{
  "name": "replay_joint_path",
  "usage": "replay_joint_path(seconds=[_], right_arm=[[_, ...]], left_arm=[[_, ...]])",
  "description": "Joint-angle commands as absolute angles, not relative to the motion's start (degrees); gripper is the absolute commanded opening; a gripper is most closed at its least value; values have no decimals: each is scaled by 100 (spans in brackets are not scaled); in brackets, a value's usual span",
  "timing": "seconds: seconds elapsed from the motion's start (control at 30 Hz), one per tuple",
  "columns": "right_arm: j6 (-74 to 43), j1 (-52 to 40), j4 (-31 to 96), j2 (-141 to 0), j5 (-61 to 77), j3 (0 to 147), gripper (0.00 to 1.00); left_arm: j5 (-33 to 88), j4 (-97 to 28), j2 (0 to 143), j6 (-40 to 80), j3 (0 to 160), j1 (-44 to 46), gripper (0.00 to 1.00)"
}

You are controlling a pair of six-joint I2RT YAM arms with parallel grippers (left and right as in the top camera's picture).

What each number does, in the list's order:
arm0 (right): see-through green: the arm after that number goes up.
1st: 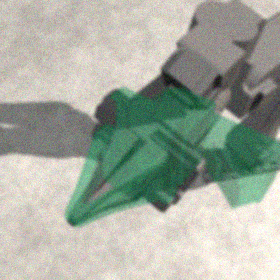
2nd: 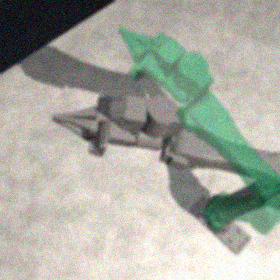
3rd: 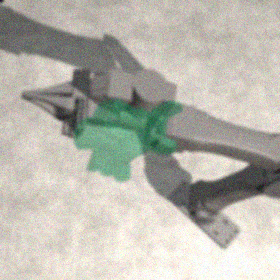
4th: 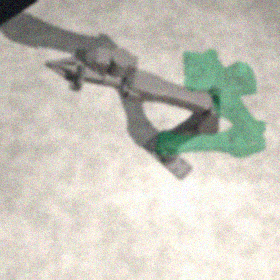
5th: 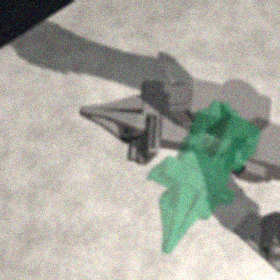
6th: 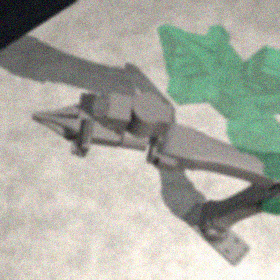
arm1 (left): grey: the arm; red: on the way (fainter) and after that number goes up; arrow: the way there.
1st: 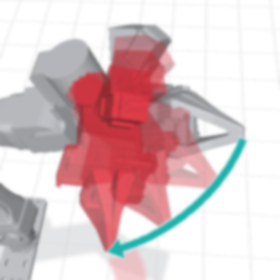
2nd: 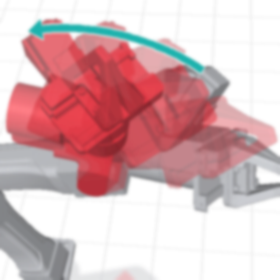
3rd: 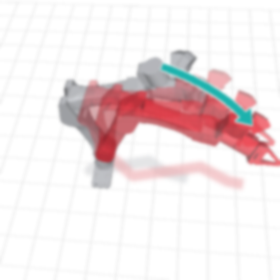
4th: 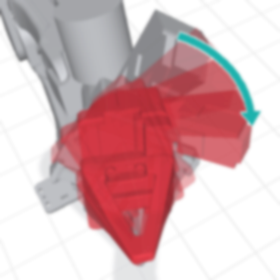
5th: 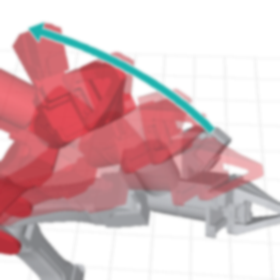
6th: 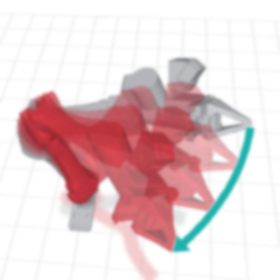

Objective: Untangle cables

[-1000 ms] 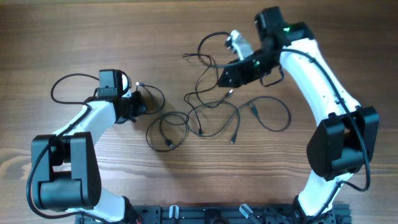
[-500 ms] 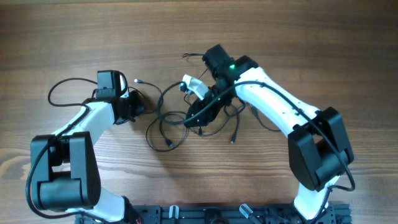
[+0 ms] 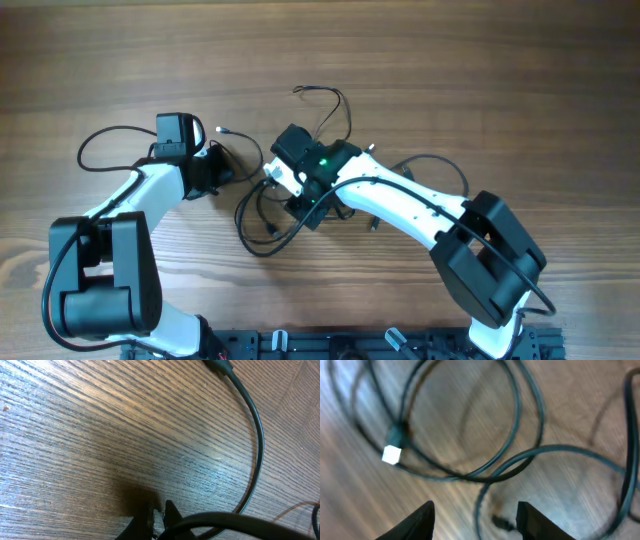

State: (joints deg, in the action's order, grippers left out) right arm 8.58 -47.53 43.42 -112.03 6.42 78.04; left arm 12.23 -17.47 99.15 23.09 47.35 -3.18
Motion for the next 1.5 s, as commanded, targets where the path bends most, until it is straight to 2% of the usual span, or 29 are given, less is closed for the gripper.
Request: replay_joint_path(seconds=[0.0, 0.07, 0.17, 0.23, 0.27, 0.37, 0.5, 0.77, 1.07, 1.3, 1.47], right_arm=[[738, -4744, 3997, -11122, 283, 7533, 52], [740, -4744, 3850, -11122, 279, 7408, 47], [746, -4744, 3653, -11122, 255, 7192, 33], [746, -4740, 3660, -11120, 255, 7190, 17], [753, -4740, 3662, -11120, 257, 7214, 5], [762, -4740, 3822, -11041, 395, 7487, 4], [1271, -4740, 3994, -10477, 1413, 8034, 4], [1981, -4729, 3393, -8527, 1317, 8370, 4], [2729, -4727, 1887, -7332, 596, 8370, 4], [3072, -4727, 561, -7236, -932, 8370, 4], [2978, -4720, -489, -7170, -1472, 8368, 4]], left_arm=[[593, -1841, 10438, 2318, 4375, -366, 11], [593, -1844, 10438, 2318, 4375, -366, 11], [593, -1844, 10438, 2318, 4375, -366, 11], [593, -1841, 10438, 2318, 4375, -366, 11], [593, -1839, 10438, 2318, 4375, -366, 11], [593, -1841, 10438, 2318, 4375, -366, 12], [593, -1848, 10438, 2318, 4375, -364, 10], [591, -1839, 10438, 2318, 4375, -364, 10], [591, -1841, 10438, 2316, 4372, -364, 10], [589, -1839, 10438, 2316, 4370, -364, 11], [589, -1839, 10438, 2316, 4370, -364, 11]])
